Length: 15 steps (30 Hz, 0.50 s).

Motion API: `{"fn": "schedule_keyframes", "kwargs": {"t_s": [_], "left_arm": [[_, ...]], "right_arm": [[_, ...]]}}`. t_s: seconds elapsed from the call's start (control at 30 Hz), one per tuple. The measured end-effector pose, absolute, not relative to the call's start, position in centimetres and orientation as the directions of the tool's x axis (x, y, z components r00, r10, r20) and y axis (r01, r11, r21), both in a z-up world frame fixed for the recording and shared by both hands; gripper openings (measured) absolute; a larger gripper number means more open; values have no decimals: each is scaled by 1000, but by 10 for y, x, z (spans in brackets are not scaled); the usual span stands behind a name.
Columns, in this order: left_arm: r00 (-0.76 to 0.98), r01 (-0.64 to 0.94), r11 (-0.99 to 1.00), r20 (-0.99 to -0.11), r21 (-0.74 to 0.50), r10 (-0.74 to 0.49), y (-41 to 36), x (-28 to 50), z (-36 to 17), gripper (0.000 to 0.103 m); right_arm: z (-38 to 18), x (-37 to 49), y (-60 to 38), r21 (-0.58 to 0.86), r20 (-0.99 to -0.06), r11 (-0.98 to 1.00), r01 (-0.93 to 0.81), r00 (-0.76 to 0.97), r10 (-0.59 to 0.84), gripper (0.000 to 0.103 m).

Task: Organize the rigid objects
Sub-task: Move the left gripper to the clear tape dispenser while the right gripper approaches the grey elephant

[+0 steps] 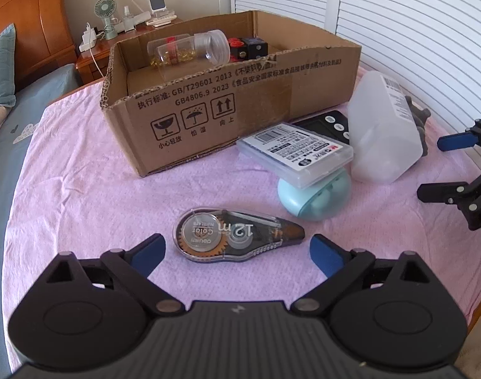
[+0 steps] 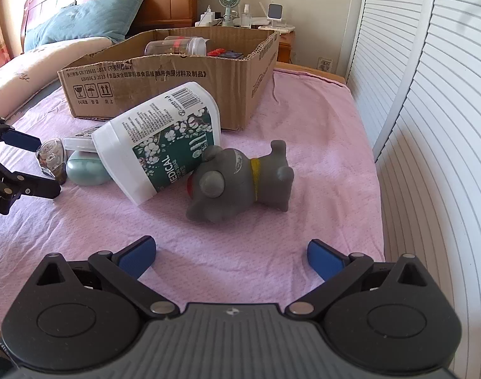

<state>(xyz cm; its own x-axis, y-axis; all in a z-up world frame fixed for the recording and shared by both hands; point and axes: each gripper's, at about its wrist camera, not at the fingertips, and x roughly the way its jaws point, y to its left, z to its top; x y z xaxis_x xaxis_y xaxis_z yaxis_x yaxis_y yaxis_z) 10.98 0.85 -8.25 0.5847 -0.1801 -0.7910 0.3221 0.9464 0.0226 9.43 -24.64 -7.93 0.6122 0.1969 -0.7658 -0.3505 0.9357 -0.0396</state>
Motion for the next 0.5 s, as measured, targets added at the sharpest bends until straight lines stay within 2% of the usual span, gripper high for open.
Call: {"fn": "schedule_keyframes", "kwargs": {"t_s": [0.07, 0.5], "left_arm": [[571, 307, 952, -797, -17, -198, 12, 113, -84, 101], [593, 275, 961, -784, -18, -184, 10, 112, -86, 103]], "right_arm": [[-79, 100, -247, -39, -765, 934, -355, 612, 201, 103], [-79, 136, -239, -83, -754, 919, -384, 627, 194, 103]]}}
